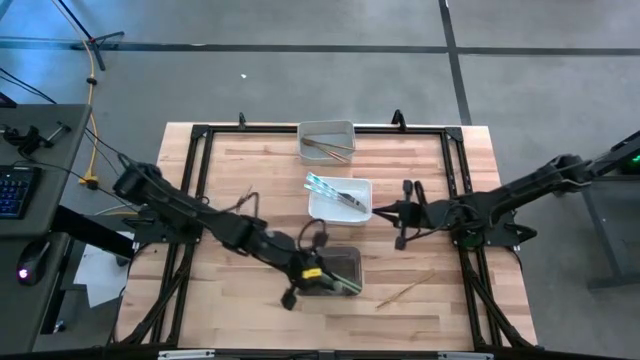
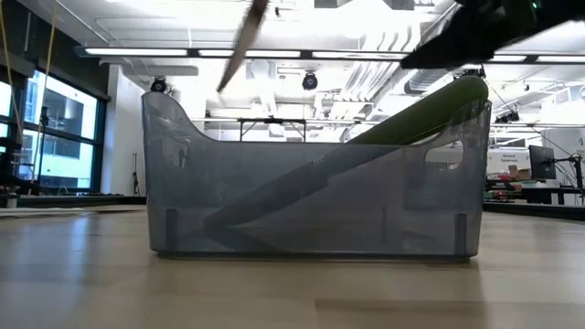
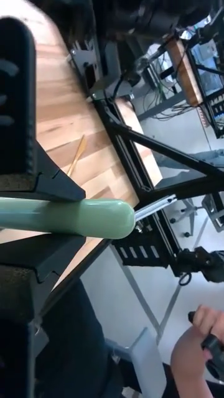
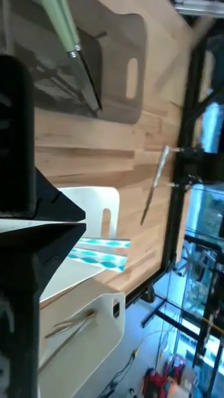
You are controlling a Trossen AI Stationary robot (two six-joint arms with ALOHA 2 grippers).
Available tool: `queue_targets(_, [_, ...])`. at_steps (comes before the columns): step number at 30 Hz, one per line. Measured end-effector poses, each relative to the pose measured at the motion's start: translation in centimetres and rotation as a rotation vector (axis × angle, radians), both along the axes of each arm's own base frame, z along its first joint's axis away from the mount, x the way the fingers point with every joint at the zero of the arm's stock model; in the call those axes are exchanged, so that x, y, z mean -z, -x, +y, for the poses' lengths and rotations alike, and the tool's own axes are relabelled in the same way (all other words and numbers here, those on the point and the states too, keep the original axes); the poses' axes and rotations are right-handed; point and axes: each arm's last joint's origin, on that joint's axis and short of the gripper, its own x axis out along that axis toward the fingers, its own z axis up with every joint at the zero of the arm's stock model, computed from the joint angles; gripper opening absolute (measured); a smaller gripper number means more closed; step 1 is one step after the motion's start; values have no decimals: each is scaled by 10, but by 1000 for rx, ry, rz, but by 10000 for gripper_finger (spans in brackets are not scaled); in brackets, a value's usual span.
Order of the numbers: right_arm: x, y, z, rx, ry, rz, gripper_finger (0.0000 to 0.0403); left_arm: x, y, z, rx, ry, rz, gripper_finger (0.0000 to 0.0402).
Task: Sort silverware by color (type)
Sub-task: Put the light green table knife into the black bin
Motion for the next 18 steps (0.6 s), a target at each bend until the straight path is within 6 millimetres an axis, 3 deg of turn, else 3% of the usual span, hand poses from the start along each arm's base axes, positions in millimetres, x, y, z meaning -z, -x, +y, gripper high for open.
queue_targets(6, [17,19,-5,10,-46,-61,0,26,-27,-7,-57,-18,41,56])
queue_targets(18, [18,20,-6,10,-39,-79,0,76,-52,11,-129,-60,180,56])
